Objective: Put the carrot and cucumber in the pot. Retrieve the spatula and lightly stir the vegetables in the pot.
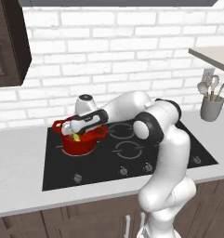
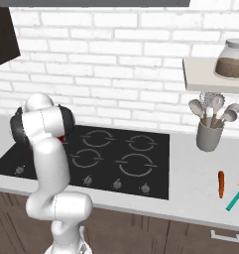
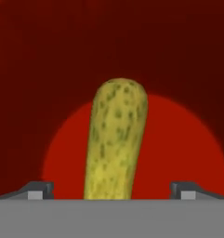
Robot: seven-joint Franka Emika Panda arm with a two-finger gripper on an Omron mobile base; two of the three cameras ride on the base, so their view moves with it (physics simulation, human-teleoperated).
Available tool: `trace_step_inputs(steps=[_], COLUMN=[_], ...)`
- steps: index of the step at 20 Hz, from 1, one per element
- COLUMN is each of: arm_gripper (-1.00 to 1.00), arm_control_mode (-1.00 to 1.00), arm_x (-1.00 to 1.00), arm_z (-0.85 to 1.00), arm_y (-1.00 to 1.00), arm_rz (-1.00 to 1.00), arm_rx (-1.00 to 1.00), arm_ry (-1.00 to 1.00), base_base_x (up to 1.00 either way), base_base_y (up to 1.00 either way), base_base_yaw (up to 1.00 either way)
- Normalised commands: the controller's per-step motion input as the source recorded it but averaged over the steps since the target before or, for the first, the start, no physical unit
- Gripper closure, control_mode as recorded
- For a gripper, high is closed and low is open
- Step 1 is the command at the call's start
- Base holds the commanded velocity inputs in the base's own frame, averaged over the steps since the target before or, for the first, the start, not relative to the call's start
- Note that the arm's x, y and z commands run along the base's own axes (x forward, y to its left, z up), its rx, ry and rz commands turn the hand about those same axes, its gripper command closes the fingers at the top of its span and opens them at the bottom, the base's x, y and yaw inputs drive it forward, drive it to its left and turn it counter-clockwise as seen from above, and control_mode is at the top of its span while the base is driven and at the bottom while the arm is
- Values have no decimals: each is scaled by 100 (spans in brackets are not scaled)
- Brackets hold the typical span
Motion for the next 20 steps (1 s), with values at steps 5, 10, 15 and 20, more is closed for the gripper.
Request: trace_step_inputs(steps=[5,10,15,20], arm_gripper=[-100,-100,-100,-100], arm_control_mode=[-100,-100,-100,-100], arm_x=[72,-79,100,-59], arm_z=[0,10,9,6], arm_y=[60,-32,45,-16], arm_rz=[0,0,0,0], arm_rx=[0,3,-1,2], arm_ry=[0,1,2,1], base_base_x=[0,0,0,0], base_base_y=[0,0,0,0], base_base_yaw=[0,0,0,0])
